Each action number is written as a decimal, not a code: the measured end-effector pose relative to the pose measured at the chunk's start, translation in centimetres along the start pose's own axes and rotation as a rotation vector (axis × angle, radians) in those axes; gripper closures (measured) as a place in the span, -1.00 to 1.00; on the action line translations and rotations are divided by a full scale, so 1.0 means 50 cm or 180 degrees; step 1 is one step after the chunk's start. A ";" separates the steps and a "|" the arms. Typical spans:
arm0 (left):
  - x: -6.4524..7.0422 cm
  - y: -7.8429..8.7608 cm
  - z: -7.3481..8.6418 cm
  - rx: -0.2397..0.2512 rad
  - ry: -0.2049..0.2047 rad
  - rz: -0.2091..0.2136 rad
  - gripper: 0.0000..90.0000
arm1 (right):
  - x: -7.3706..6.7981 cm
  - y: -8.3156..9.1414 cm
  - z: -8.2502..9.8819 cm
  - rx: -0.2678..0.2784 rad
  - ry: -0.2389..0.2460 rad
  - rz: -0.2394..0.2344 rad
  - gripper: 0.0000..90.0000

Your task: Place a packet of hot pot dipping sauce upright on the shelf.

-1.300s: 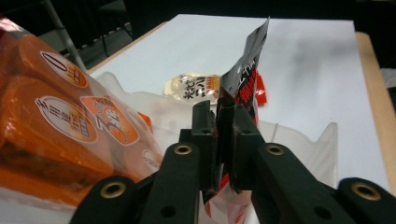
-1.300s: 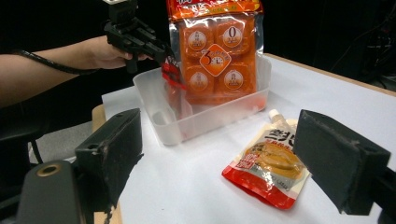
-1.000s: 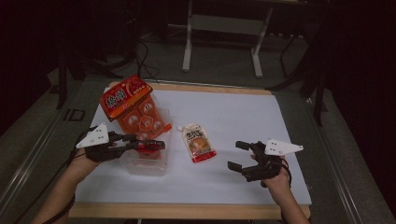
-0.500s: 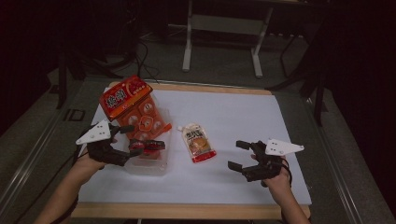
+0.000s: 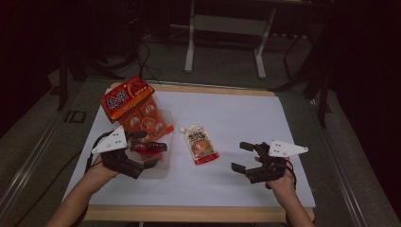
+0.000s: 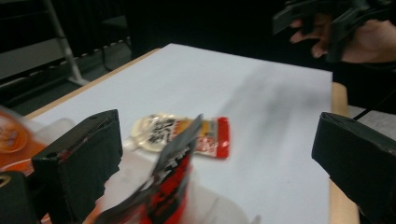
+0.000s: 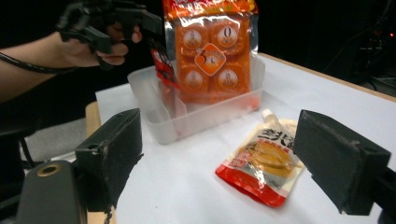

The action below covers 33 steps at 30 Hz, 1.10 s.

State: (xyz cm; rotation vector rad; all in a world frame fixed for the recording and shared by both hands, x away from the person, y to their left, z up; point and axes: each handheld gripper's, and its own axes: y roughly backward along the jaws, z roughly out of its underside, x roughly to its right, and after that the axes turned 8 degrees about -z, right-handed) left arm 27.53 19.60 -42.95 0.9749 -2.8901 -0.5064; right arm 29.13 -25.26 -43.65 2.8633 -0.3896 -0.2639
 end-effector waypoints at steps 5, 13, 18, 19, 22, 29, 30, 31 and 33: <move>0.021 -0.009 -0.002 0.0042 0.0006 0.0027 -0.95 | 0.001 -0.004 -0.002 -0.0031 0.0035 0.0040 -0.66; 0.058 -0.023 0.000 0.0070 -0.0041 0.0113 -0.95 | 0.012 -0.006 -0.012 -0.0088 -0.0021 0.0101 -0.69; 0.080 -0.033 0.003 0.0114 -0.0034 0.0206 -0.95 | 0.022 -0.010 -0.017 -0.0107 -0.0064 0.0124 -0.69; 0.083 -0.034 0.003 0.0126 -0.0036 0.0227 -0.95 | 0.025 -0.011 -0.018 -0.0105 -0.0073 0.0123 -0.69; 0.100 -0.040 0.004 0.0094 -0.0059 0.0248 -0.95 | 0.030 -0.016 -0.019 -0.0137 -0.0045 0.0151 -0.69; 0.140 -0.056 0.013 0.0090 -0.0028 0.0361 -0.95 | 0.046 -0.029 -0.019 -0.0150 0.0098 0.0232 -0.68; 0.144 -0.057 0.015 0.0094 -0.0011 0.0374 -0.95 | 0.050 -0.033 -0.019 -0.0162 0.0124 0.0249 -0.68; 0.149 -0.060 0.017 0.0087 0.0008 0.0399 -0.95 | 0.053 -0.035 -0.019 -0.0171 0.0119 0.0247 -0.68; 0.158 -0.064 0.022 0.0088 -0.0012 0.0423 -0.95 | 0.062 -0.043 -0.017 -0.0191 0.0112 0.0272 -0.68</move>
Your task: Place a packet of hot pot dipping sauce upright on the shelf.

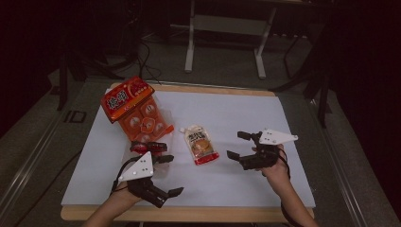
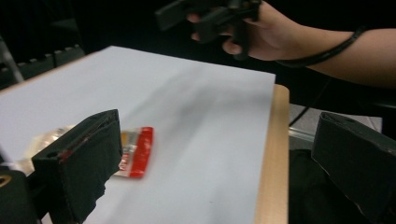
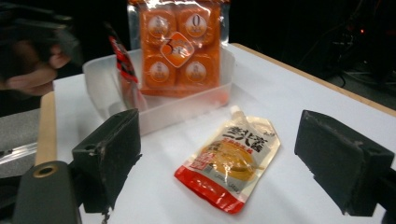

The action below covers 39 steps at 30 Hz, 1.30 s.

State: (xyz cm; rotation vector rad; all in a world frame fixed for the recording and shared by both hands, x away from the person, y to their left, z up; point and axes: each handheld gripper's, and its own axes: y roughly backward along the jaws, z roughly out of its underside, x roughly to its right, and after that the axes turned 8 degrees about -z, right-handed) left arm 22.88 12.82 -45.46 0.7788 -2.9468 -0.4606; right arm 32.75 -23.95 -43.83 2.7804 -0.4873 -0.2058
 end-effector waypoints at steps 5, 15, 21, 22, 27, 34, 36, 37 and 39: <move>0.017 -0.007 0.007 0.0007 -0.0008 0.0010 -0.95 | 0.018 -0.020 0.003 -0.0082 -0.0058 0.0039 -0.70; 0.029 -0.016 0.031 -0.0006 0.0064 -0.0018 -0.95 | 0.051 -0.066 0.012 -0.0227 -0.0187 0.0208 -0.75; 0.033 -0.021 0.043 -0.0028 0.0075 -0.0013 -0.95 | 0.074 -0.091 0.018 -0.0273 -0.0156 0.0291 -0.57; 0.033 -0.021 0.044 -0.0028 0.0065 -0.0020 -0.95 | 0.078 -0.094 0.018 -0.0285 -0.0165 0.0288 -0.53; 0.034 -0.023 0.046 -0.0035 0.0065 -0.0015 -0.95 | 0.092 -0.115 0.018 -0.0319 -0.0179 0.0298 -0.42; 0.039 -0.022 0.043 -0.0029 0.0010 0.0007 -0.95 | 0.113 -0.165 0.017 -0.0391 -0.0225 0.0253 -0.21; 0.039 -0.020 0.043 -0.0024 0.0022 0.0008 -0.95 | 0.119 -0.177 0.017 -0.0419 -0.0243 0.0243 -0.14; 0.039 -0.020 0.043 -0.0020 0.0023 0.0005 -0.95 | 0.121 -0.182 0.017 -0.0439 -0.0260 0.0240 -0.13; 0.038 -0.018 0.043 -0.0011 0.0033 -0.0001 -0.95 | 0.127 -0.193 0.017 -0.0466 -0.0285 0.0232 -0.10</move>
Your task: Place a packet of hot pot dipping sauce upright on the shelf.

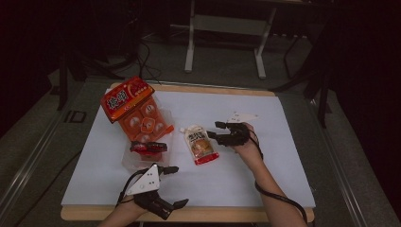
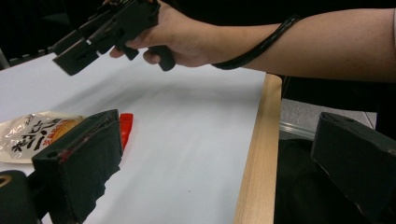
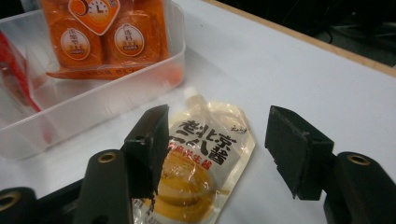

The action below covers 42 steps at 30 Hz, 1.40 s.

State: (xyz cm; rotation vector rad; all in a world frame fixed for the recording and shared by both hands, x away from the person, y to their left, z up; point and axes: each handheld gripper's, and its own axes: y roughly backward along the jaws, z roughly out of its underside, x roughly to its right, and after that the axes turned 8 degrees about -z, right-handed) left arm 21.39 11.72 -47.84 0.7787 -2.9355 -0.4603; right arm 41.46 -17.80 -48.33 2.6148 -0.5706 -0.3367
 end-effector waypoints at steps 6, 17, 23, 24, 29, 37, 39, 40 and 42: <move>0.000 0.000 0.001 0.0000 0.0013 0.0011 -0.95 | 0.017 -0.033 0.002 -0.0110 -0.0098 0.0041 -0.07; 0.002 0.004 0.002 0.0013 0.0027 0.0003 -0.95 | 0.042 -0.085 -0.001 -0.0245 0.0000 0.0095 0.09; 0.002 0.011 0.003 0.0018 0.0055 -0.0005 -0.95 | 0.057 -0.111 -0.006 -0.0309 -0.0063 0.0053 0.16; 0.002 0.014 0.004 0.0018 0.0053 -0.0018 -0.95 | 0.060 -0.115 -0.005 -0.0311 -0.0075 0.0054 0.17; 0.005 0.017 0.005 0.0011 0.0054 -0.0033 -0.95 | 0.072 -0.132 -0.003 -0.0398 -0.0065 0.0089 0.21; 0.008 0.022 0.007 0.0005 0.0064 -0.0047 -0.95 | 0.084 -0.152 0.002 -0.0516 -0.0087 0.0106 0.20; 0.008 0.025 0.008 0.0004 0.0066 -0.0057 -0.95 | 0.091 -0.158 0.006 -0.0533 -0.0135 0.0094 0.19; 0.008 0.025 0.008 0.0004 0.0067 -0.0061 -0.95 | 0.092 -0.159 0.007 -0.0541 -0.0143 0.0088 0.19; 0.009 0.027 0.009 0.0005 0.0077 -0.0068 -0.95 | 0.093 -0.163 0.008 -0.0566 -0.0160 0.0065 0.18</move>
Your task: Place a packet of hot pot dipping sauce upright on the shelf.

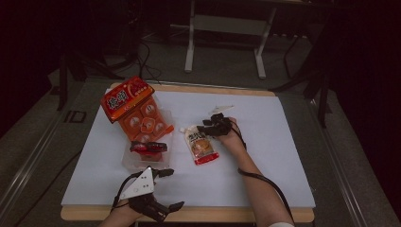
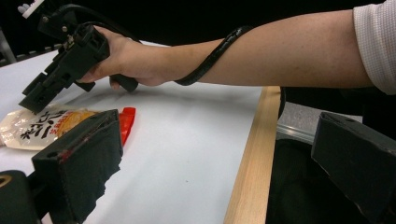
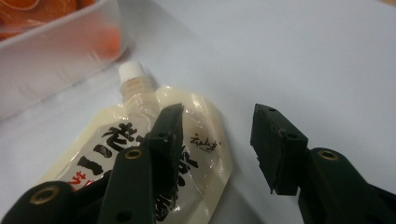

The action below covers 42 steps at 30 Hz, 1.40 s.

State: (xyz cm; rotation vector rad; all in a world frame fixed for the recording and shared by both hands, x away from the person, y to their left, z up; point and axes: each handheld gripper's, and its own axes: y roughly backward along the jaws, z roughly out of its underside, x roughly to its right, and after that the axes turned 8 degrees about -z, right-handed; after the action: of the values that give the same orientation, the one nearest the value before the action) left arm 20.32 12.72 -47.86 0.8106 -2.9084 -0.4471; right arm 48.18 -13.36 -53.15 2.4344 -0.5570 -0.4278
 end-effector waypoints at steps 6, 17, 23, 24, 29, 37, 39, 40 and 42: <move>-0.001 0.001 0.001 -0.0004 0.0003 -0.0005 -0.95 | -0.006 -0.014 0.003 -0.0138 0.0112 0.0022 0.24; 0.002 -0.001 0.001 -0.0009 -0.0001 0.0002 -0.95 | -0.026 -0.019 -0.005 -0.0321 0.0001 0.0005 0.94; 0.001 -0.002 0.002 -0.0008 -0.0004 0.0006 -0.95 | -0.035 -0.010 -0.009 -0.0302 -0.0071 0.0079 0.98; 0.001 -0.002 0.002 -0.0008 -0.0004 0.0006 -0.95 | -0.037 -0.007 -0.009 -0.0298 -0.0072 0.0076 0.99; 0.002 -0.004 0.001 -0.0015 -0.0015 0.0001 -0.95 | -0.042 0.014 -0.011 -0.0259 -0.0058 0.0084 0.99; 0.002 -0.008 0.000 -0.0015 -0.0009 0.0017 -0.95 | -0.057 0.049 -0.010 -0.0110 -0.0033 0.0038 0.99; 0.002 -0.009 0.000 -0.0017 -0.0006 0.0023 -0.95 | -0.062 0.057 -0.009 -0.0078 -0.0027 0.0043 0.99; 0.002 -0.009 0.000 -0.0018 -0.0008 0.0021 -0.95 | -0.064 0.063 -0.009 -0.0054 -0.0022 0.0036 0.99; 0.001 -0.010 0.000 -0.0024 -0.0013 0.0023 -0.95 | -0.066 0.068 -0.009 -0.0023 -0.0036 0.0021 0.99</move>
State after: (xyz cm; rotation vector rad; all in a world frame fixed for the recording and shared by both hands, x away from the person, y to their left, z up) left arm 20.52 12.27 -48.01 0.7986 -2.9107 -0.4596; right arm 44.54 -14.03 -50.13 2.4239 -0.5673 -0.4402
